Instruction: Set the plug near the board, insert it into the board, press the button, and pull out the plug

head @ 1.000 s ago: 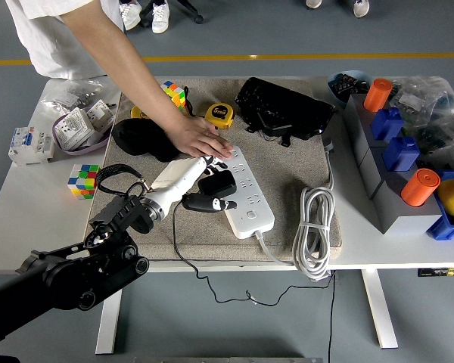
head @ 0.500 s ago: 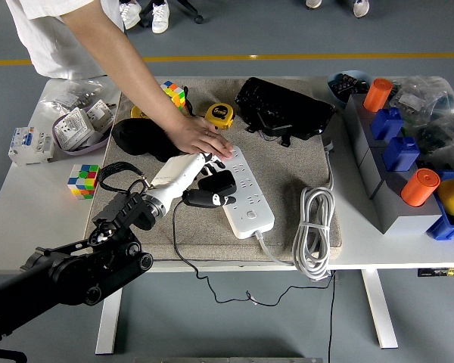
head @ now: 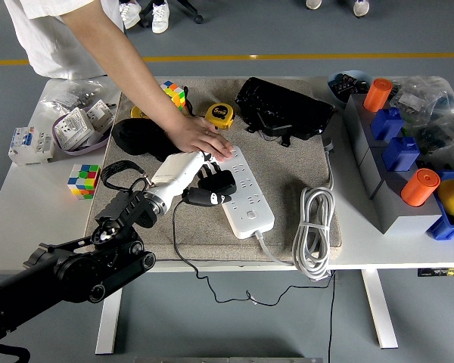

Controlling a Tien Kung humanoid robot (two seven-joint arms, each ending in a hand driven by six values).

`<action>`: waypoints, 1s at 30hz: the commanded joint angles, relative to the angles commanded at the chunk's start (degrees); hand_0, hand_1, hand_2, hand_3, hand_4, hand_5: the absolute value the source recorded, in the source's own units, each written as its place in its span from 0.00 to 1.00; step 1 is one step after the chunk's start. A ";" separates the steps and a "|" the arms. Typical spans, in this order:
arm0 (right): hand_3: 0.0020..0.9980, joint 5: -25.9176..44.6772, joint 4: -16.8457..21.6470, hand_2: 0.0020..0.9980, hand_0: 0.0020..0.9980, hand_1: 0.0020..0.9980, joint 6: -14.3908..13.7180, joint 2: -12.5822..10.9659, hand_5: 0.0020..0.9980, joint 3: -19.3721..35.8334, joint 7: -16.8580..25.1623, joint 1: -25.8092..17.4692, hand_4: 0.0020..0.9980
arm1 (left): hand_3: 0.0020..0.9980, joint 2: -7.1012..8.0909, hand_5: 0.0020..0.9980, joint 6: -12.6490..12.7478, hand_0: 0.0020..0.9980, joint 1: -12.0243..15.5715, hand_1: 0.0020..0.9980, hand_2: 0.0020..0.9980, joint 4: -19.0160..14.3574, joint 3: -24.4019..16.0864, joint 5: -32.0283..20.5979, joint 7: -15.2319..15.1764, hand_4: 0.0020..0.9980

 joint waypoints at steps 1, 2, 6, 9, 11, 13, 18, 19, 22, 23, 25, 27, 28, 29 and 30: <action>0.56 -0.01 0.01 0.64 0.65 0.67 0.00 -0.01 0.54 0.02 0.01 0.03 1.00 | 0.54 -0.04 0.30 0.00 0.29 -0.04 0.44 0.48 0.05 0.03 0.24 0.07 0.96; 0.56 0.00 0.00 0.64 0.65 0.67 -0.01 0.01 0.54 0.07 0.02 0.05 1.00 | 0.52 -0.09 0.16 0.19 0.25 -0.07 0.41 0.45 0.10 0.09 0.35 -0.10 0.92; 0.56 0.01 -0.03 0.64 0.65 0.67 -0.03 0.06 0.54 0.18 0.02 0.00 1.00 | 0.52 -0.09 0.16 1.21 0.25 -0.08 0.41 0.45 -0.05 0.16 0.71 -0.69 0.92; 0.56 0.01 -0.01 0.64 0.65 0.67 -0.04 0.08 0.54 0.24 0.03 -0.04 1.00 | 0.51 -0.10 0.09 1.92 0.23 -0.11 0.36 0.35 -0.13 0.21 1.00 -0.90 0.85; 0.56 0.00 0.00 0.64 0.65 0.67 -0.03 0.10 0.54 0.23 0.03 -0.04 1.00 | 0.51 -0.10 0.09 2.33 0.23 -0.08 0.36 0.35 -0.16 0.24 1.11 -1.00 0.85; 0.56 -0.01 0.00 0.64 0.65 0.67 -0.04 0.13 0.54 0.24 0.03 -0.04 1.00 | 0.51 -0.10 0.09 2.57 0.23 -0.09 0.36 0.35 -0.15 0.37 1.08 -1.07 0.85; 0.56 -0.07 0.11 0.64 0.65 0.67 -0.05 0.13 0.54 0.17 0.03 -0.04 1.00 | 0.50 -0.08 0.06 3.38 0.22 -0.01 0.33 0.33 0.04 0.78 0.37 -2.30 0.82; 0.56 -0.12 0.13 0.64 0.65 0.67 -0.05 0.13 0.54 0.21 0.04 -0.08 1.00 | 0.50 -0.05 0.06 3.67 0.22 0.03 0.33 0.33 0.02 0.79 0.04 -2.77 0.82; 0.56 -0.16 0.12 0.64 0.65 0.67 -0.06 0.14 0.54 0.25 0.03 -0.05 1.00 | 0.49 0.06 0.06 4.35 0.21 0.08 0.32 0.32 -0.16 0.68 -0.92 -4.03 0.82; 0.56 -0.16 0.12 0.64 0.65 0.67 -0.06 0.17 0.54 0.30 0.03 -0.06 1.00 | 0.49 0.09 0.06 4.58 0.21 0.10 0.32 0.32 -0.24 0.64 -1.17 -4.40 0.82; 0.56 -0.15 0.11 0.64 0.65 0.67 -0.06 0.21 0.54 0.38 0.04 -0.08 1.00 | 0.49 0.17 0.06 5.08 0.21 0.15 0.32 0.32 -0.45 0.55 -1.87 -5.22 0.82; 0.56 -0.12 0.11 0.64 0.65 0.67 -0.06 0.21 0.54 0.36 0.03 -0.08 1.00 | 0.49 0.19 0.05 5.49 0.21 0.15 0.31 0.32 -0.63 0.43 -2.38 -6.14 0.81; 0.56 -0.12 0.12 0.64 0.65 0.67 -0.05 0.21 0.54 0.36 0.02 -0.08 1.00 | 0.49 0.22 0.05 5.64 0.21 0.18 0.31 0.32 -0.77 0.35 -2.62 -6.54 0.81; 0.56 -0.13 0.13 0.64 0.65 0.67 -0.05 0.21 0.54 0.37 0.02 -0.08 1.00 | 0.49 0.25 0.05 5.76 0.21 0.25 0.31 0.32 -0.91 0.22 -2.76 -6.82 0.81; 0.56 -0.12 0.12 0.64 0.65 0.67 -0.06 0.21 0.54 0.38 0.03 -0.10 1.00 | 0.49 0.31 0.05 5.84 0.21 0.45 0.31 0.32 -1.19 -0.15 -2.95 -7.10 0.81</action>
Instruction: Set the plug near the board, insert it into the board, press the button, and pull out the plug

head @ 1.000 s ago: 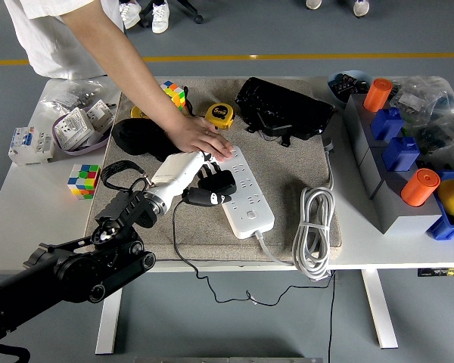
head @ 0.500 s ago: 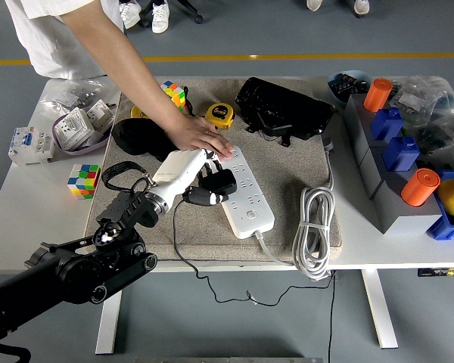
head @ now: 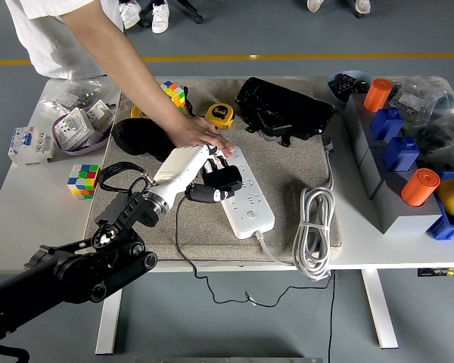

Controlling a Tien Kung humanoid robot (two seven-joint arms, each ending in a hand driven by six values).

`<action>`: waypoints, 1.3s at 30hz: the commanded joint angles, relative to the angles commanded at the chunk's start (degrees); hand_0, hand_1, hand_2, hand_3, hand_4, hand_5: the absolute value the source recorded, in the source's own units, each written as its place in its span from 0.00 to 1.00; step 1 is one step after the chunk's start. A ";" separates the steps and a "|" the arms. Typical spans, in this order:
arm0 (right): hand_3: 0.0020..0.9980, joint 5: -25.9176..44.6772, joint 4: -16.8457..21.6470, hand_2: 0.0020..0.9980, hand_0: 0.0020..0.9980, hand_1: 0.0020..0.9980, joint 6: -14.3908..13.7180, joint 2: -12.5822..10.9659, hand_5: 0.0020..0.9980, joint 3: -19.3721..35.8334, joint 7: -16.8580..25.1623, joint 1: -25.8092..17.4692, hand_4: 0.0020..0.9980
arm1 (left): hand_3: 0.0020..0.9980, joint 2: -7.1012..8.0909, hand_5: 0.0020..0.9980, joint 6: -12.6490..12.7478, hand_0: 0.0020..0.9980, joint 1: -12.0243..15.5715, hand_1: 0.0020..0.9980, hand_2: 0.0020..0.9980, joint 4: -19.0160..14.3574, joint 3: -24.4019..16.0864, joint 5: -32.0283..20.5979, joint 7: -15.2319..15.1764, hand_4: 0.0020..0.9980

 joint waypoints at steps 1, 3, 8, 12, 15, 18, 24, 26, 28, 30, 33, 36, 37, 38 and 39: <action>0.56 0.03 -0.03 0.64 0.65 0.67 0.00 0.01 0.54 -0.02 0.00 -0.01 1.00 | 0.49 0.08 0.05 0.00 0.21 0.23 0.31 0.32 -0.26 -0.43 -0.18 -0.17 0.81; 0.56 0.03 -0.07 0.64 0.65 0.67 0.00 0.04 0.54 -0.05 -0.01 -0.01 1.00 | 0.49 0.36 0.06 0.13 0.21 0.95 0.32 0.32 -0.81 -1.75 -0.53 -0.70 0.81; 0.56 -0.07 -0.07 0.64 0.65 0.67 0.01 0.18 0.54 0.10 -0.01 -0.08 1.00 | 0.49 1.55 0.07 0.20 0.21 2.92 0.30 0.32 -1.87 -5.49 -0.79 -2.04 0.82; 0.56 -0.08 -0.09 0.64 0.65 0.67 0.03 0.23 0.54 0.17 -0.01 -0.14 1.00 | 0.49 3.21 0.07 0.26 0.21 4.75 0.30 0.32 -2.52 -8.73 -0.26 -2.59 0.82; 0.56 -0.06 -0.13 0.64 0.65 0.67 0.03 0.24 0.54 0.32 -0.02 -0.14 1.00 | 0.50 4.12 0.07 0.36 0.21 5.58 0.30 0.32 -2.26 -9.43 0.08 -2.83 0.82; 0.56 -0.17 -0.09 0.64 0.65 0.67 0.04 0.24 0.54 0.48 -0.01 -0.07 1.00 | 0.50 4.93 0.07 0.60 0.21 6.56 0.30 0.32 -1.73 -10.02 0.30 -3.28 0.82; 0.56 -0.15 -0.14 0.64 0.65 0.67 0.06 0.32 0.54 0.43 -0.01 -0.06 1.00 | 0.50 5.84 0.09 0.67 0.22 8.10 0.29 0.32 -0.10 -10.66 -0.58 -4.66 0.82; 0.56 -0.13 -0.15 0.64 0.65 0.67 0.06 0.35 0.54 0.38 -0.01 -0.09 1.00 | 0.50 5.99 0.11 0.81 0.23 8.38 0.33 0.33 0.72 -10.81 -0.88 -5.16 0.82; 0.56 -0.12 -0.14 0.64 0.65 0.67 0.07 0.33 0.54 0.31 0.00 -0.12 1.00 | 0.50 6.03 0.11 0.95 0.23 8.46 0.33 0.33 1.45 -10.97 -1.16 -5.55 0.82; 0.56 -0.08 -0.16 0.64 0.65 0.67 0.08 0.27 0.54 0.15 0.00 -0.11 1.00 | 0.50 6.07 0.11 1.09 0.23 8.40 0.33 0.33 2.11 -11.07 -1.35 -5.78 0.82; 0.56 -0.10 -0.13 0.64 0.65 0.67 0.08 0.17 0.54 0.15 0.02 -0.03 1.00 | 0.52 6.05 0.15 1.10 0.28 8.22 0.40 0.44 2.83 -11.13 -1.31 -5.89 0.87; 0.56 -0.09 -0.14 0.64 0.65 0.67 0.08 0.11 0.54 0.13 0.02 -0.03 1.00 | 0.52 6.01 0.15 1.01 0.28 8.11 0.40 0.44 3.40 -11.09 -1.53 -5.96 0.87; 0.56 -0.06 -0.15 0.64 0.65 0.67 0.08 0.09 0.54 0.11 0.02 -0.02 1.00 | 0.52 5.99 0.15 0.96 0.28 8.06 0.40 0.44 3.69 -11.00 -1.70 -6.02 0.87; 0.56 -0.05 -0.15 0.64 0.65 0.67 0.09 0.06 0.54 0.09 0.02 -0.01 1.00 | 0.54 5.98 0.21 0.94 0.30 8.03 0.48 0.52 3.91 -10.91 -1.83 -6.08 0.92; 0.56 -0.05 -0.14 0.64 0.65 0.67 0.10 0.04 0.54 0.07 0.03 -0.02 1.00 | 0.54 5.98 0.21 0.91 0.30 8.03 0.48 0.52 4.05 -10.85 -1.98 -6.14 0.92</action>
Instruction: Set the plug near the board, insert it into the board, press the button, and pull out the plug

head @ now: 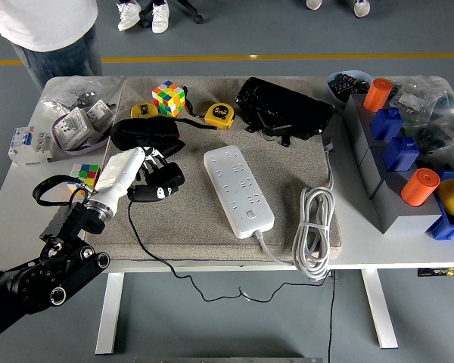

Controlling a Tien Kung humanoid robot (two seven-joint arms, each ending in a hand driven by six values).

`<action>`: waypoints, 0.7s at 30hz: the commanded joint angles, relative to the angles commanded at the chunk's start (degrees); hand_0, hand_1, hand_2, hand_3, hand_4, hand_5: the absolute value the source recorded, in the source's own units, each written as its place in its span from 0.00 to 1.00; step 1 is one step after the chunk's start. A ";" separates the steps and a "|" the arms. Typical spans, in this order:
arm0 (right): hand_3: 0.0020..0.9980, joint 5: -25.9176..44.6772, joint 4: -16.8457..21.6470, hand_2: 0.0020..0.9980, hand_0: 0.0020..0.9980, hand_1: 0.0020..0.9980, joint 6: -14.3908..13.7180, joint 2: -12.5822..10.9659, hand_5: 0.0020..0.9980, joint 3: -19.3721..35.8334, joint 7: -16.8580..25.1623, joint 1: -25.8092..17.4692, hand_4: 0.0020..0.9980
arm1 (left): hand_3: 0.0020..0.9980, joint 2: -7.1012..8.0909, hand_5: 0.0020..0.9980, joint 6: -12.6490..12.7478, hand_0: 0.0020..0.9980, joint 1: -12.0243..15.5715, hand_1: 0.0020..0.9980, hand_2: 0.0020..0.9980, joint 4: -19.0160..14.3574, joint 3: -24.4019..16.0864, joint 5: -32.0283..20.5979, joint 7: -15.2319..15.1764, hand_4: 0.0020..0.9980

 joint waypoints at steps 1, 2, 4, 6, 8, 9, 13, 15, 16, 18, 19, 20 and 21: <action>0.56 0.00 0.00 0.64 0.65 0.67 0.00 -0.01 0.54 -0.01 0.00 -0.01 1.00 | 0.54 0.00 0.21 -0.02 0.30 0.01 0.48 0.52 0.06 0.03 -0.08 -0.03 0.92; 0.56 0.02 0.00 0.64 0.65 0.67 0.00 -0.03 0.54 -0.06 0.01 -0.04 1.00 | 0.54 0.01 0.21 -0.04 0.30 0.06 0.48 0.52 0.12 0.08 -0.12 -0.05 0.92; 0.56 0.05 -0.02 0.64 0.65 0.67 0.01 -0.05 0.54 -0.18 0.00 -0.07 1.00 | 0.54 0.00 0.21 -0.17 0.30 0.08 0.48 0.52 0.19 0.11 -0.20 -0.03 0.92; 0.56 0.05 0.00 0.64 0.65 0.67 0.02 -0.04 0.54 -0.23 0.00 -0.10 1.00 | 0.57 -0.02 0.29 -0.44 0.39 0.12 0.55 0.56 0.24 0.05 -0.17 0.05 1.00; 0.56 0.01 0.04 0.64 0.65 0.67 0.03 -0.05 0.54 -0.25 0.00 -0.12 1.00 | 0.57 -0.02 0.29 -0.52 0.39 0.14 0.55 0.56 0.24 0.00 -0.38 -0.06 1.00; 0.56 -0.01 0.05 0.64 0.65 0.67 0.04 -0.06 0.54 -0.27 0.00 -0.15 1.00 | 0.57 -0.01 0.29 -0.54 0.39 0.17 0.55 0.56 0.23 -0.02 -0.40 -0.09 1.00; 0.56 -0.02 0.05 0.64 0.65 0.67 0.03 -0.10 0.54 -0.26 0.01 -0.15 1.00 | 0.60 -0.04 0.31 -0.75 0.43 0.15 0.59 0.59 0.28 -0.11 -0.69 -0.19 1.00; 0.56 -0.03 0.06 0.64 0.65 0.67 0.03 -0.08 0.54 -0.14 0.00 -0.18 1.00 | 0.60 -0.03 0.31 -0.77 0.43 0.16 0.59 0.59 0.26 -0.14 -0.82 -0.30 1.00; 0.56 -0.05 0.08 0.64 0.65 0.67 0.04 -0.08 0.54 -0.13 0.00 -0.19 1.00 | 0.60 -0.02 0.31 -0.79 0.43 0.16 0.59 0.59 0.23 -0.16 -0.80 -0.35 1.00; 0.56 -0.03 0.04 0.64 0.65 0.67 0.03 -0.05 0.54 -0.03 0.00 -0.22 1.00 | 0.64 -0.01 0.34 -0.95 0.46 0.19 0.63 0.64 0.12 -0.32 -0.86 -0.35 1.00; 0.56 -0.05 0.06 0.64 0.65 0.67 0.04 -0.05 0.54 0.00 0.00 -0.23 1.00 | 0.64 0.01 0.34 -1.03 0.46 0.23 0.63 0.64 0.03 -0.42 -0.86 -0.37 1.00; 0.56 -0.07 0.07 0.64 0.65 0.67 0.05 -0.04 0.54 0.03 -0.01 -0.24 1.00 | 0.64 0.02 0.34 -1.10 0.46 0.27 0.63 0.64 -0.05 -0.53 -0.88 -0.41 1.00; 0.56 -0.08 0.07 0.64 0.65 0.67 0.05 -0.01 0.54 0.08 0.00 -0.26 1.00 | 0.64 0.04 0.34 -1.25 0.46 0.34 0.63 0.64 -0.22 -0.72 -0.87 -0.47 1.00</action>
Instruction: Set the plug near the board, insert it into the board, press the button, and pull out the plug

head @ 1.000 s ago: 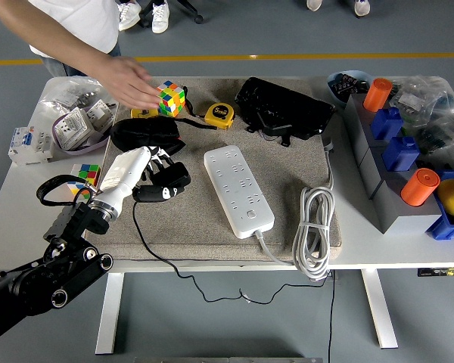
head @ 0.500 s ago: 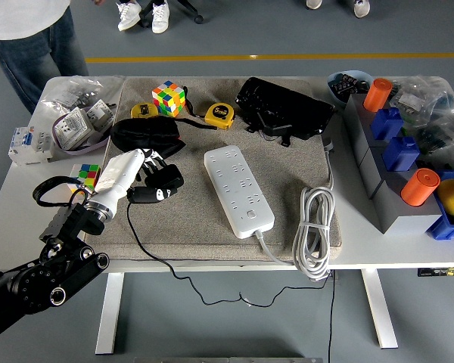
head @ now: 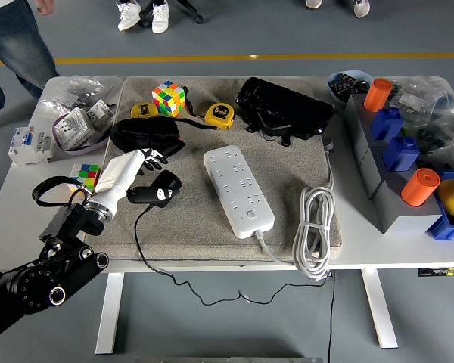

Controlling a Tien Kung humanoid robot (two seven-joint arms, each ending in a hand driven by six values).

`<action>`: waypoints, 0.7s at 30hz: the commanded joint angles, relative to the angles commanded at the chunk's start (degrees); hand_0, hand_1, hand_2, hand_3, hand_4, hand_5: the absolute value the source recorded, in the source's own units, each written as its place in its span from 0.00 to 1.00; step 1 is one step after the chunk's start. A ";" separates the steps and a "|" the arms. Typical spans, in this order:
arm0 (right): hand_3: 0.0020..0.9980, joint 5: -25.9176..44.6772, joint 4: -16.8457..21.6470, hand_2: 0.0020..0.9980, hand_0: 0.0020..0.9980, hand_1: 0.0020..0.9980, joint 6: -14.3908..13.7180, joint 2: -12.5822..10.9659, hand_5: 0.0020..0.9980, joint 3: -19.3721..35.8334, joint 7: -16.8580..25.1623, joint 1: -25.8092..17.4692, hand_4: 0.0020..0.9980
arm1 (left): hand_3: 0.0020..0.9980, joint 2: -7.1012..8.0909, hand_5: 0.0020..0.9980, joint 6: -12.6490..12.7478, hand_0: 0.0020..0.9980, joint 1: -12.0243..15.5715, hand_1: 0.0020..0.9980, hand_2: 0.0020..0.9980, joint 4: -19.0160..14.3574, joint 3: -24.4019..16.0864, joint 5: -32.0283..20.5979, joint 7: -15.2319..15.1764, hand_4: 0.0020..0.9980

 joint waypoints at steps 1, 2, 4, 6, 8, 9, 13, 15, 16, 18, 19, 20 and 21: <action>0.56 0.01 -0.01 0.64 0.65 0.67 0.00 0.02 0.54 0.01 0.00 -0.01 1.00 | 0.64 0.05 0.34 -0.14 0.46 0.09 0.63 0.64 -0.22 -0.22 -0.10 -0.05 1.00; 0.56 0.00 -0.01 0.64 0.65 0.67 0.01 0.03 0.54 0.01 0.00 -0.02 1.00 | 0.71 0.07 0.45 -0.23 0.54 0.17 0.68 0.71 -0.37 -0.39 -0.22 -0.15 1.00; 0.56 -0.03 -0.01 0.64 0.65 0.67 0.01 0.08 0.54 0.10 0.00 -0.03 1.00 | 0.71 0.17 0.45 -0.49 0.54 0.41 0.68 0.71 -0.90 -0.96 -0.79 -0.65 1.00; 0.56 -0.07 0.01 0.64 0.65 0.67 0.01 0.13 0.54 0.16 0.00 -0.03 1.00 | 0.71 0.30 0.45 -0.69 0.54 0.78 0.68 0.71 -1.57 -1.80 -1.96 -1.67 1.00; 0.56 -0.07 -0.01 0.64 0.65 0.67 0.01 0.17 0.54 0.11 -0.01 -0.01 1.00 | 0.81 0.50 0.77 -0.74 0.73 1.39 0.81 0.86 -2.52 -3.33 -3.65 -3.50 1.00; 0.56 -0.07 -0.03 0.64 0.65 0.67 0.01 0.17 0.54 0.08 -0.01 0.02 1.00 | 0.81 0.58 0.77 -0.71 0.73 1.62 0.81 0.86 -2.87 -3.95 -4.46 -4.28 1.00; 0.56 -0.02 -0.12 0.64 0.65 0.67 0.00 0.25 0.54 0.16 -0.02 0.08 1.00 | 0.81 0.69 0.77 -0.32 0.73 3.22 0.81 0.86 -4.33 -8.41 -9.25 -9.46 1.00; 0.56 -0.01 -0.15 0.64 0.65 0.67 0.00 0.25 0.54 0.16 -0.02 0.11 1.00 | 0.80 0.67 0.61 0.08 0.73 3.83 0.80 0.84 -4.63 -10.07 -12.13 -11.64 1.00; 0.56 0.06 -0.20 0.64 0.65 0.67 0.00 0.26 0.54 0.14 -0.02 0.15 1.00 | 0.80 0.69 0.61 0.54 0.73 4.39 0.80 0.84 -4.82 -11.51 -14.74 -13.32 1.00; 0.56 0.11 -0.28 0.64 0.65 0.67 0.00 0.26 0.54 0.13 -0.03 0.22 1.00 | 0.80 0.70 0.61 1.01 0.73 5.03 0.80 0.84 -4.77 -13.49 -19.36 -15.09 1.00; 0.56 0.18 -0.32 0.64 0.65 0.67 0.00 0.26 0.54 0.08 -0.03 0.27 1.00 | 0.80 0.75 0.61 1.12 0.73 5.42 0.80 0.84 -4.66 -14.72 -21.68 -15.52 1.00; 0.56 0.23 -0.36 0.64 0.65 0.67 0.00 0.26 0.54 0.03 -0.04 0.30 1.00 | 0.75 0.81 0.50 1.23 0.68 5.76 0.75 0.79 -4.51 -15.99 -23.08 -15.79 0.94; 0.56 0.28 -0.38 0.64 0.65 0.67 0.00 0.26 0.54 -0.02 -0.04 0.33 1.00 | 0.75 0.83 0.50 1.29 0.68 6.00 0.75 0.79 -4.37 -17.05 -23.92 -16.01 0.94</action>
